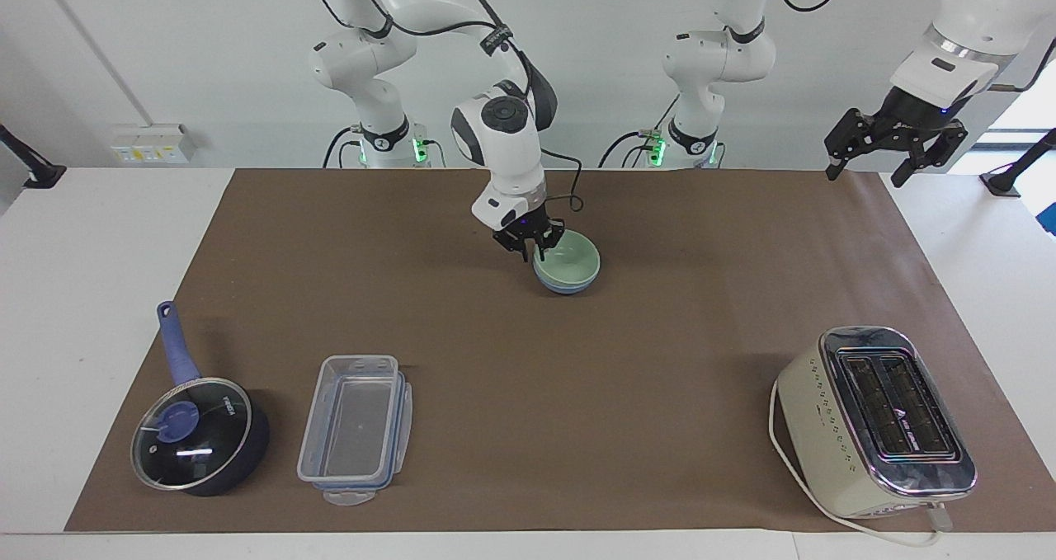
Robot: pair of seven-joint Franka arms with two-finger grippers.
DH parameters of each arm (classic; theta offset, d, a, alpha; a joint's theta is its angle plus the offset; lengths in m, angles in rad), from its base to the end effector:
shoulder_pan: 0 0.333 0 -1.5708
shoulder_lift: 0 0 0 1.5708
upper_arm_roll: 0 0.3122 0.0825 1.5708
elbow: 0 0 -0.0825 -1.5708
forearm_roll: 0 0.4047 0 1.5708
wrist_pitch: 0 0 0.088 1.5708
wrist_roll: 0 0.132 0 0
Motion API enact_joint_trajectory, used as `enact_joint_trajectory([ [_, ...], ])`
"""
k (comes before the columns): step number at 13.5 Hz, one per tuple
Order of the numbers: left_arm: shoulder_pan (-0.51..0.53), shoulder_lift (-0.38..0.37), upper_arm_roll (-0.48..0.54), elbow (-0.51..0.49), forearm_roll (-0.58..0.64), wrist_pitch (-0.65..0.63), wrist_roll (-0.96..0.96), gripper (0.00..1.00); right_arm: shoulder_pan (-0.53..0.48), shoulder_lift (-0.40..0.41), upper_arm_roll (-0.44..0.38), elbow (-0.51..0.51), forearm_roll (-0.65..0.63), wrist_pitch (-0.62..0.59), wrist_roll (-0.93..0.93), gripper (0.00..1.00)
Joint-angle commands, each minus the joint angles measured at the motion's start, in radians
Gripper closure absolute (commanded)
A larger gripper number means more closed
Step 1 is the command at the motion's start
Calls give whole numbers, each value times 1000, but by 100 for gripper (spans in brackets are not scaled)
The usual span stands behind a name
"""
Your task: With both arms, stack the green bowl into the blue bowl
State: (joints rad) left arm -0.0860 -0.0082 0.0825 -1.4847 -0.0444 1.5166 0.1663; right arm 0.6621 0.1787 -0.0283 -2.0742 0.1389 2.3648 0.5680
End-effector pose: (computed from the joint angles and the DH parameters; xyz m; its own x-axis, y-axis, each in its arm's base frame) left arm 0.5683 -0.0078 0.6379 0.9841 -0.1712 0.0470 -0.1730 -0.9842 0.0376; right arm 0.4851 0.3619 0.3134 0.9989 -0.0297 0.0350 -0.0243 -0.9893 -0.1439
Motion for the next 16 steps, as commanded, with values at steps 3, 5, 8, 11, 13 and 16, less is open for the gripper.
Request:
enact_joint_trajectory([
  [3,9,1,-9,15,18,-26,12,0,-96,-100,-10,8,-44,-25,3,0],
  [5,9,1,-9,15,18,-24,12,0,-156,-142,-7,34,-99,-105,-8,0],
  [8,11,1,-9,15,18,-24,12,0,-241,-179,-5,106,-107,-281,-111,0],
  [11,11,1,-9,15,18,-24,10,0,-344,-251,-7,128,-107,-398,-184,0],
  [13,11,1,-9,15,18,-23,10,0,-421,-294,-9,138,-107,-447,-238,0],
  [16,11,1,-9,15,18,-23,10,0,-513,-297,-9,235,-107,-576,-325,0],
])
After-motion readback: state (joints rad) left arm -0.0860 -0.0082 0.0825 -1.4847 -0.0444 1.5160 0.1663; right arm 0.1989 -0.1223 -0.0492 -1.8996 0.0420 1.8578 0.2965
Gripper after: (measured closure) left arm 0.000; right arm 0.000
